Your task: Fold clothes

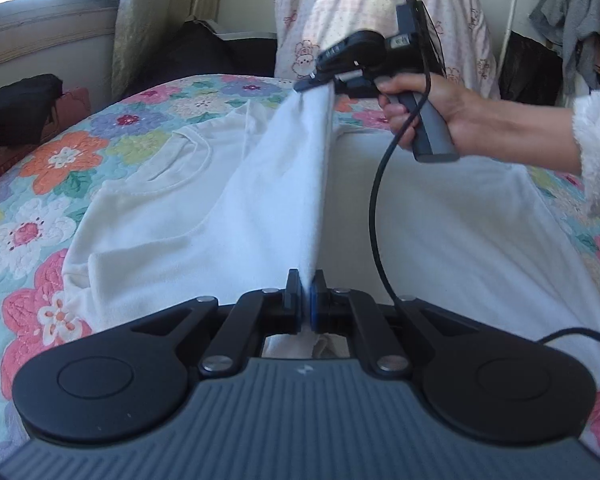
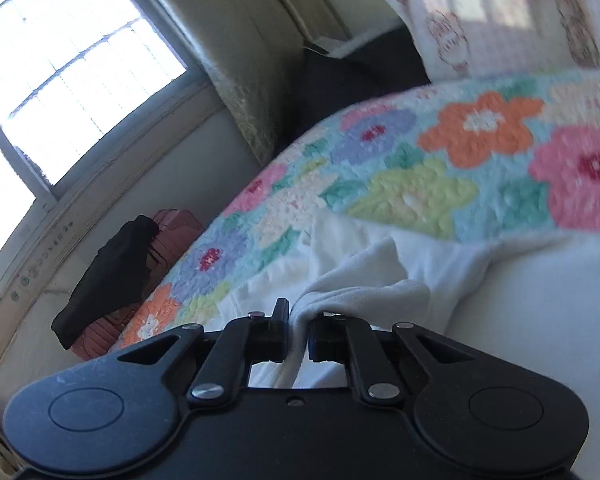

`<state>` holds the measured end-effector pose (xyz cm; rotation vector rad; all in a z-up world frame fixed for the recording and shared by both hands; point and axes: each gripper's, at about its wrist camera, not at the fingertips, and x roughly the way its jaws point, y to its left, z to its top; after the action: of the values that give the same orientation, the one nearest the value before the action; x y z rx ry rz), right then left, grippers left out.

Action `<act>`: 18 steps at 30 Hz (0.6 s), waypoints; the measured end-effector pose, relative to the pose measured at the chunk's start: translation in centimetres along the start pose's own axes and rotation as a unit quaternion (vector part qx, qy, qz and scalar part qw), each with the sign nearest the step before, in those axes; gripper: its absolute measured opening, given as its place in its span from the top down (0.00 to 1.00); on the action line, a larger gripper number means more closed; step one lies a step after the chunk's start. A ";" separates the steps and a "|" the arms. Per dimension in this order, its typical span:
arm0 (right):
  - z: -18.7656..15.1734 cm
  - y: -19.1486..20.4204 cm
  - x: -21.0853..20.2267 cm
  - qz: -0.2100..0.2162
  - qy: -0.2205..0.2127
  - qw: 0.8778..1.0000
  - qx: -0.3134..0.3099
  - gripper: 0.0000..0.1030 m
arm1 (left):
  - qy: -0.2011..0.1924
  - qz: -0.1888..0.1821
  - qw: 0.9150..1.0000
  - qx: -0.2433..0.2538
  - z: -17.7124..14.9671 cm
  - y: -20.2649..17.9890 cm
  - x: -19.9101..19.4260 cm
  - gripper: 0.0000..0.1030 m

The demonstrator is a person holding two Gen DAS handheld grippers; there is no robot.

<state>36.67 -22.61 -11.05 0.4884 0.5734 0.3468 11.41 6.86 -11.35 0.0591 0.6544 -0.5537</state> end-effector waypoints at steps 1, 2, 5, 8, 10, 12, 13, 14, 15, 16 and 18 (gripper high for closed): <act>0.6 0.4 -0.5 0.014 -0.009 1.000 -0.011 0.92 | 0.014 0.002 1.000 0.005 -0.2 -0.2 0.5 0.97; 0.8 0.6 -0.9 0.017 -0.011 0.999 -0.025 0.92 | 0.028 0.006 1.000 0.009 -0.4 -0.4 1.0 0.97; 0.2 -0.8 -0.1 -0.054 0.013 0.997 -0.059 0.83 | 0.072 0.018 0.997 0.022 -0.9 -1.1 2.4 0.95; -1.0 -4.1 0.7 -0.104 0.044 0.993 -0.042 0.79 | 0.084 0.018 0.996 0.021 -1.1 -0.9 2.9 0.94; -1.5 -5.1 0.4 -0.116 0.039 0.992 -0.031 0.80 | 0.077 0.001 0.997 0.010 -0.7 -0.6 2.4 0.84; -1.6 -5.6 0.3 -0.132 0.039 0.990 -0.032 0.83 | 0.057 -0.026 0.998 -0.011 -0.2 0.0 1.2 0.71; -1.7 -5.7 0.3 -0.138 0.041 0.989 -0.034 0.83 | 0.042 -0.034 0.998 -0.021 0.2 0.4 0.4 0.68; -1.7 -5.7 0.2 -0.139 0.042 0.988 -0.043 0.86 | 0.014 -0.024 0.999 -0.044 0.5 1.0 -0.5 0.68; -1.6 -5.6 0.2 -0.141 0.041 0.988 -0.055 0.86 | -0.016 -0.011 0.997 -0.071 0.9 1.7 -1.5 0.67; -1.5 -5.4 0.1 -0.144 0.043 0.986 -0.069 0.86 | -0.046 0.002 0.994 -0.097 1.2 2.4 -2.4 0.57; -1.3 -4.9 0.1 -0.150 0.047 0.983 -0.097 0.87 | -0.089 0.054 0.982 -0.159 1.4 4.5 -3.3 0.45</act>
<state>36.84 -26.23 -14.67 0.1940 0.6880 0.1353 12.34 11.97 -8.80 -0.2519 0.5551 -0.3407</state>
